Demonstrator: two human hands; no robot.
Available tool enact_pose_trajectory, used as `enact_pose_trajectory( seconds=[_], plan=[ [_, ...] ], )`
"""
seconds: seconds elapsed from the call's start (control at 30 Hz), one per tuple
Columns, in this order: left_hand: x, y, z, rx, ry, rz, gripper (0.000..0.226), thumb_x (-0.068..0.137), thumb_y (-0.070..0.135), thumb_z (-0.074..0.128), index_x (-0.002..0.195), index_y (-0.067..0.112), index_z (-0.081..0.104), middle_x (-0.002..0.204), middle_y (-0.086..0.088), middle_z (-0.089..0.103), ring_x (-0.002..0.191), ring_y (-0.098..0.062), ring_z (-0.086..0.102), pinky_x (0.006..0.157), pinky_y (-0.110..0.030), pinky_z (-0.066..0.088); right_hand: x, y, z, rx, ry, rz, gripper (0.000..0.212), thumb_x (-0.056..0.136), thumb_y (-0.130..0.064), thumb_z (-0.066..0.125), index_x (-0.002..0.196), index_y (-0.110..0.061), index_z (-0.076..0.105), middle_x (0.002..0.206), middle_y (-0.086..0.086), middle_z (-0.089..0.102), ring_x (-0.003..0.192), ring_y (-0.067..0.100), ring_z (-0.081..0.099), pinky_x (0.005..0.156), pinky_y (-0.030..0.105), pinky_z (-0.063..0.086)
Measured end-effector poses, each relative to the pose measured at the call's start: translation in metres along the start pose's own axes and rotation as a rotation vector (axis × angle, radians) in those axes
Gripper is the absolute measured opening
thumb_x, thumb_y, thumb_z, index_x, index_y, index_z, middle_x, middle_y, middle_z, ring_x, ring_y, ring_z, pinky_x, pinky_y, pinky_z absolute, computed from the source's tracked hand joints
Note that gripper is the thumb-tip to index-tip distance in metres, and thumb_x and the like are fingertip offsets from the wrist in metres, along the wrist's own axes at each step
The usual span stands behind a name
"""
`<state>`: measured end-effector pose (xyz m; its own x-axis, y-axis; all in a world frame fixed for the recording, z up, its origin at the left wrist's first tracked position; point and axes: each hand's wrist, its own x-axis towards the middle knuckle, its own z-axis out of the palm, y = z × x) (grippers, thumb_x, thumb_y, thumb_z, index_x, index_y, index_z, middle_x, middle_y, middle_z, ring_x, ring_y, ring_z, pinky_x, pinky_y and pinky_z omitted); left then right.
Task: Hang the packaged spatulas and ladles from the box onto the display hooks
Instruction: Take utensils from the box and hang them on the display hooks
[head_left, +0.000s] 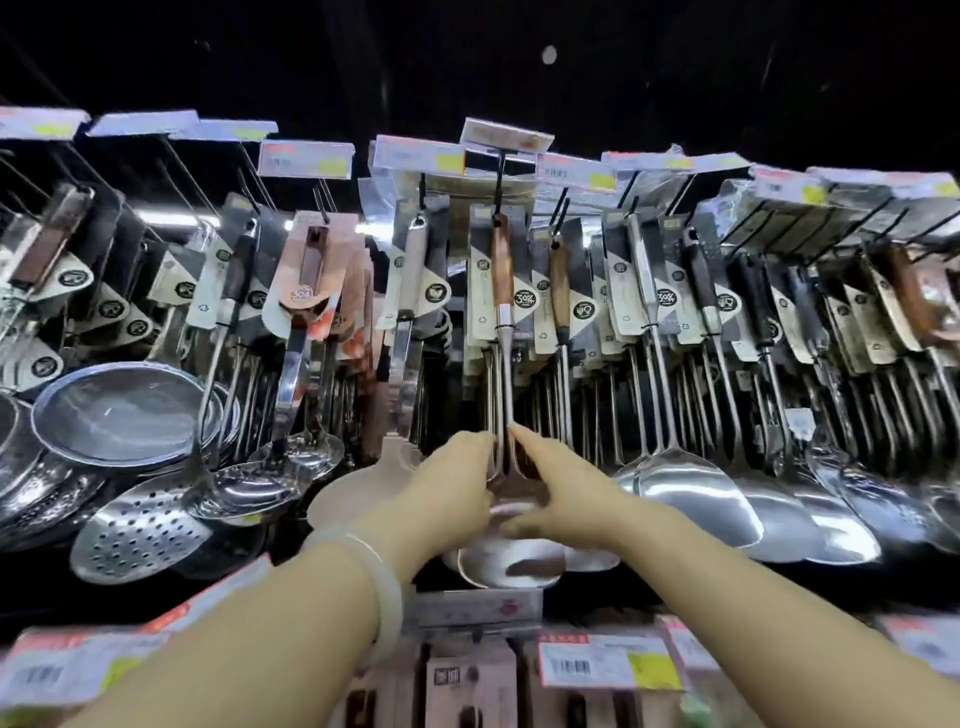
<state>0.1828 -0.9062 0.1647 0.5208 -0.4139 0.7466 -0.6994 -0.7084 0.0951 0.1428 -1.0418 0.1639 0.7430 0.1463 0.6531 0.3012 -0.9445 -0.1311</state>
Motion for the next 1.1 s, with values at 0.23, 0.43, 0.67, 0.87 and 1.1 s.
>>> enact_pose_trajectory(
  seconds=[0.23, 0.43, 0.67, 0.87, 1.1],
  plan=[
    [-0.023, 0.022, 0.009, 0.325, -0.035, 0.193, 0.069, 0.091, 0.034, 0.05, 0.145, 0.006, 0.017, 0.156, -0.013, 0.012, 0.145, -0.028, 0.006, 0.119, -0.041, 0.015, -0.048, 0.004, -0.022, -0.33, 0.027, 0.149, 0.084, 0.085, -0.042, 0.061, 0.148, -0.014, 0.015, 0.153, 0.012, 0.026, 0.139, 0.03, 0.028, 0.115, 0.039, 0.026],
    [-0.053, 0.086, 0.057, 0.135, -0.021, 0.394, 0.075, 0.085, 0.031, 0.058, 0.144, 0.004, 0.019, 0.153, -0.019, 0.019, 0.144, -0.033, 0.011, 0.118, -0.046, 0.017, -0.118, 0.022, -0.038, -0.535, -0.019, 0.268, 0.083, 0.085, -0.041, 0.061, 0.149, -0.013, 0.014, 0.152, 0.015, 0.023, 0.14, 0.03, 0.023, 0.113, 0.038, 0.024],
    [-0.111, 0.151, 0.112, -0.006, -0.18, 0.491, 0.076, 0.085, 0.03, 0.06, 0.144, 0.006, 0.02, 0.152, -0.02, 0.02, 0.142, -0.032, 0.017, 0.118, -0.04, 0.017, -0.222, 0.056, -0.048, -0.557, -0.143, 0.473, 0.081, 0.084, -0.039, 0.062, 0.147, -0.016, 0.016, 0.151, 0.017, 0.022, 0.139, 0.036, 0.025, 0.112, 0.043, 0.026],
    [-0.159, 0.239, 0.156, 0.002, -0.405, 0.506, 0.083, 0.088, 0.036, 0.055, 0.148, 0.013, 0.002, 0.157, -0.013, 0.004, 0.146, -0.028, 0.002, 0.12, -0.039, 0.011, -0.32, 0.105, -0.057, -0.455, -0.244, 0.652, 0.089, 0.084, -0.037, 0.064, 0.149, -0.019, 0.007, 0.157, 0.013, 0.007, 0.143, 0.033, 0.016, 0.116, 0.043, 0.022],
    [-0.23, 0.39, 0.218, -0.103, -0.627, 0.543, 0.083, 0.09, 0.038, 0.052, 0.148, 0.013, -0.001, 0.157, -0.014, 0.002, 0.146, -0.029, 0.001, 0.12, -0.042, 0.013, -0.482, 0.167, -0.095, -0.372, -0.367, 0.9, 0.089, 0.086, -0.039, 0.062, 0.15, -0.022, 0.001, 0.159, 0.008, 0.003, 0.146, 0.03, 0.008, 0.117, 0.046, 0.022]
  ],
)
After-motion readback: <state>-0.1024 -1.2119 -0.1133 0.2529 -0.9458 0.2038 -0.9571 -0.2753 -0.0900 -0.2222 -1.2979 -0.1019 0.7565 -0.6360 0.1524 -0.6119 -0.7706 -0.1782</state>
